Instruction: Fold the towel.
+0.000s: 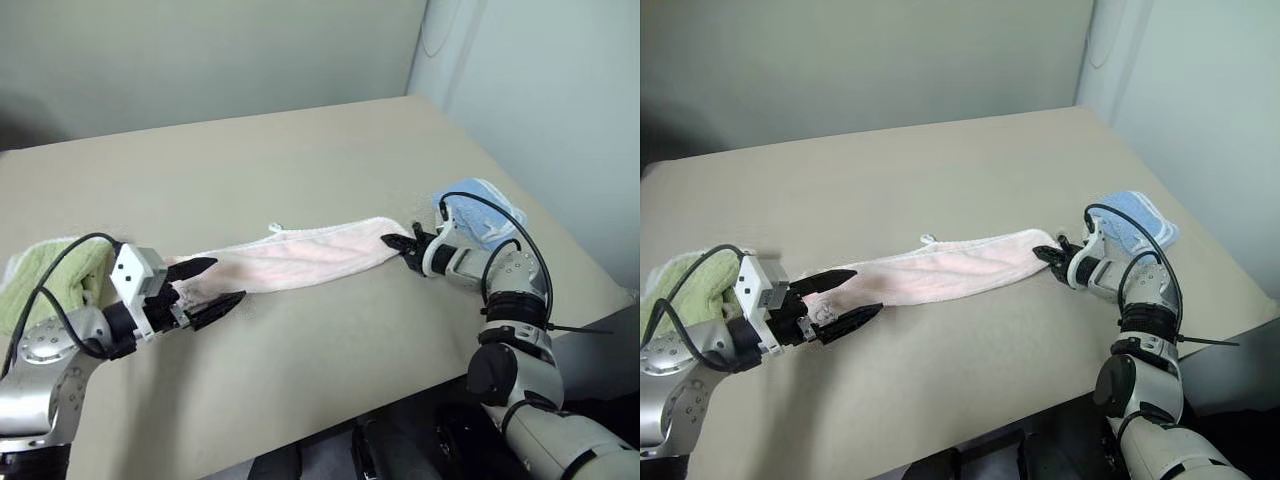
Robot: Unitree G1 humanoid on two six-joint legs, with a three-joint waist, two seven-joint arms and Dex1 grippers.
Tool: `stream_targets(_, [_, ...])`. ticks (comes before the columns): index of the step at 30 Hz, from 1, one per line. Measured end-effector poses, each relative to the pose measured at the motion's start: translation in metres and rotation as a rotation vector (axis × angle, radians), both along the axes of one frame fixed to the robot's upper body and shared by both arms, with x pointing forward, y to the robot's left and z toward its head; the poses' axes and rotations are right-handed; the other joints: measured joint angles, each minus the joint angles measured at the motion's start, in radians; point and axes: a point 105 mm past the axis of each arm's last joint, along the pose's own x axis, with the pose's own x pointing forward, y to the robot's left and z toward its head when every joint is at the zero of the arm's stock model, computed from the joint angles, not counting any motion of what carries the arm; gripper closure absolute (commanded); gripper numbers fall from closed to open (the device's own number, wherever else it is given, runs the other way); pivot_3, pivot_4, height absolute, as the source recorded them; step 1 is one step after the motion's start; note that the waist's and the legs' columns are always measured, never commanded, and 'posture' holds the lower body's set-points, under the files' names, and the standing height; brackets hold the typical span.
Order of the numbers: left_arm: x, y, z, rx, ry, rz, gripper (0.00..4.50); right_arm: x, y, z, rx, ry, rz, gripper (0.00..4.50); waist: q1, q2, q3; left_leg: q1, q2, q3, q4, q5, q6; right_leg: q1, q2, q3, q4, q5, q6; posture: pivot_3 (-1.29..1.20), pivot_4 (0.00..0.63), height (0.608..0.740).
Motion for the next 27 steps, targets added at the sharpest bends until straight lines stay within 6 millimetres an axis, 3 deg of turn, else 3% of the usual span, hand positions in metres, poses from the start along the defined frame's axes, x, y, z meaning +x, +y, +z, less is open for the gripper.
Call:
stream_targets(5, [-0.001, -0.001, -0.002, -0.002, 0.005, -0.003, 0.0, -0.002, -0.031, -0.001, -0.038, 0.003, -0.073, 4.48, 0.032, 0.001, 0.0, 0.0, -0.002, 0.0, 0.001, 0.0, 0.0, 0.001, -0.002, 0.0, -0.001, 0.0, 0.001, 0.0, 0.15, 0.74])
stream_targets(10, [-0.002, -0.004, -0.008, -0.005, 0.026, -0.011, 0.0, -0.001, -0.096, 0.014, -0.175, -0.047, -0.223, 4.48, 0.045, 0.001, 0.001, -0.002, -0.003, 0.0, 0.001, 0.0, 0.0, 0.001, -0.003, 0.001, -0.001, 0.001, 0.002, 0.0, 0.15, 0.74])
stream_targets(14, [-0.001, -0.006, -0.01, -0.006, 0.031, -0.01, 0.0, 0.001, -0.112, 0.023, -0.255, -0.096, -0.243, 4.48, 0.037, 0.002, 0.001, -0.002, -0.002, 0.0, 0.0, 0.0, 0.0, -0.001, -0.001, 0.001, 0.0, 0.001, 0.002, 0.0, 0.15, 0.74])
stream_targets(17, [0.0, -0.007, -0.01, -0.006, 0.032, -0.012, 0.0, 0.005, -0.102, 0.034, -0.368, -0.186, -0.171, 4.48, 0.025, 0.003, 0.001, -0.002, -0.002, 0.0, -0.001, 0.0, 0.001, -0.002, 0.0, 0.001, 0.0, 0.0, 0.002, 0.0, 0.15, 0.74])
stream_targets(21, [0.001, -0.011, -0.011, -0.008, 0.034, -0.023, 0.0, 0.007, -0.07, 0.052, -0.546, -0.369, -0.014, 4.48, 0.02, 0.003, 0.001, -0.002, -0.002, 0.0, -0.001, -0.001, 0.001, -0.002, 0.0, 0.001, 0.0, 0.0, 0.003, 0.0, 0.15, 0.74])
stream_targets(27, [0.001, -0.012, -0.012, -0.01, 0.035, -0.022, 0.0, -0.014, -0.01, 0.065, -0.906, -0.725, 0.347, 4.48, 0.02, 0.003, 0.001, -0.002, -0.001, -0.001, 0.0, -0.002, 0.002, 0.0, 0.0, 0.0, -0.001, 0.0, 0.004, 0.0, 0.15, 0.74])
